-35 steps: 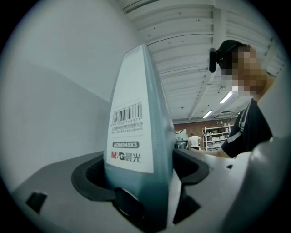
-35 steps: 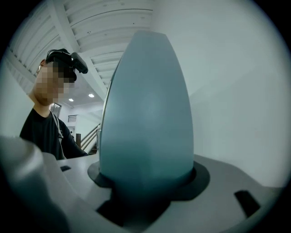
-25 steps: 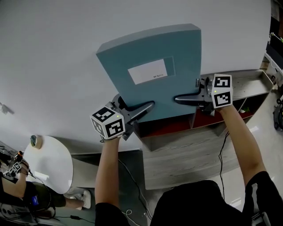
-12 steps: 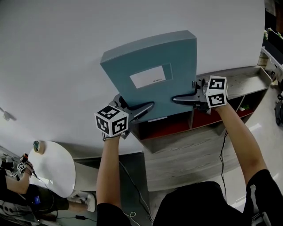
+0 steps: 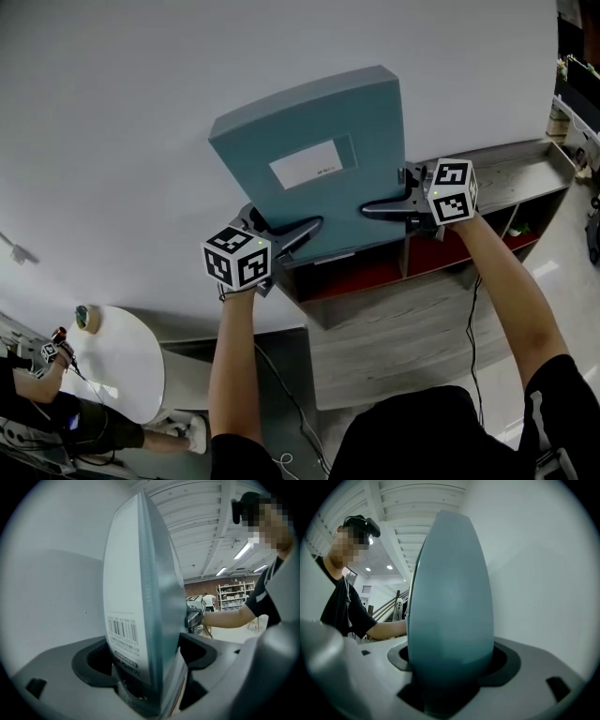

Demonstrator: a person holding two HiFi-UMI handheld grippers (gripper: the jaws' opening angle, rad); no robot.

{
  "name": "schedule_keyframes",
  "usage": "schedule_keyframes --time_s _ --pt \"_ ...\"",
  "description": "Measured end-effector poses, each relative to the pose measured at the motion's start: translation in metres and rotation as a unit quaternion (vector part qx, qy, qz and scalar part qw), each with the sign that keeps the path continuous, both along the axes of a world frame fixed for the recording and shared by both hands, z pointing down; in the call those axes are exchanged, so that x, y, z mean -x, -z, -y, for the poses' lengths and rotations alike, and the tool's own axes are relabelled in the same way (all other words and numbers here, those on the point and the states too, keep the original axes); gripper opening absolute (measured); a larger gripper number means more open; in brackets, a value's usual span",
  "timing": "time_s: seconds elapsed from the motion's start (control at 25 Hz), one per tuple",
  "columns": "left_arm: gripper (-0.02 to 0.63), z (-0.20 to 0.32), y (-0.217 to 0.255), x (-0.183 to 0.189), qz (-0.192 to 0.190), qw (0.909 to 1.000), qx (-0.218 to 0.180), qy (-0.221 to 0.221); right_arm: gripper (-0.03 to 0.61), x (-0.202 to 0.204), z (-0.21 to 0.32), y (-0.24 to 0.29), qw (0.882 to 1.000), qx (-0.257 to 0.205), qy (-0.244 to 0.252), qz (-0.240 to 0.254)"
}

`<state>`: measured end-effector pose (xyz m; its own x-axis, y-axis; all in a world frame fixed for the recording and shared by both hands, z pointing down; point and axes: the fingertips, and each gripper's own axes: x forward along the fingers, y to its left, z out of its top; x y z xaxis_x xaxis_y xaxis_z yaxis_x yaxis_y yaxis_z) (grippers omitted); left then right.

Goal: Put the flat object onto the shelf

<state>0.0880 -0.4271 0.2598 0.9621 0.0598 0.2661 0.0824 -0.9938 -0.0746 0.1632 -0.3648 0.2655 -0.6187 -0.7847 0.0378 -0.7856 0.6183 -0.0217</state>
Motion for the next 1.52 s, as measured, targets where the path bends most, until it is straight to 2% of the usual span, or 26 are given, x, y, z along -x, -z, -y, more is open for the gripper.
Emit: schedule_keyframes --time_s 0.64,1.52 --pt "0.399 0.013 -0.007 -0.003 0.017 0.999 -0.006 0.041 0.347 -0.027 0.0 -0.018 0.998 0.017 -0.049 -0.02" --pt "0.41 0.023 -0.007 -0.005 0.016 0.9955 -0.016 0.092 0.356 -0.044 0.009 -0.023 0.993 0.022 -0.112 -0.031"
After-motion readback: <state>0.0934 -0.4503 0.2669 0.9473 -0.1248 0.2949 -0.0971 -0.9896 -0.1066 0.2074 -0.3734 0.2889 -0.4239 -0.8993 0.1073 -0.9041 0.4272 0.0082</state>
